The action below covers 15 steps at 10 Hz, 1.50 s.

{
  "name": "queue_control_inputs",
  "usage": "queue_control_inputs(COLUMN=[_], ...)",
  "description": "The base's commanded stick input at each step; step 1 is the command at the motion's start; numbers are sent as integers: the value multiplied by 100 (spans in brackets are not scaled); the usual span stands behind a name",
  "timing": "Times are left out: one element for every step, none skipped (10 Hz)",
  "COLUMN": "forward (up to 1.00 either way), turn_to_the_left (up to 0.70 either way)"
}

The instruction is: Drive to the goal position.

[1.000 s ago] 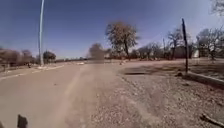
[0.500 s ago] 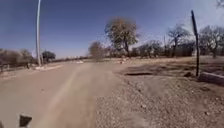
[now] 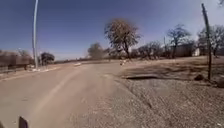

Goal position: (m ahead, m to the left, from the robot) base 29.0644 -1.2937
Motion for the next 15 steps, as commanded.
queue_control_inputs(forward=[100,100,100,100,100,100,100,100,100,100,100,100,100,100,100], turn_to_the_left=[-12,0,0,0,0,0,-4,-15,-26,-27,-27,-27,-27,-27,-27])
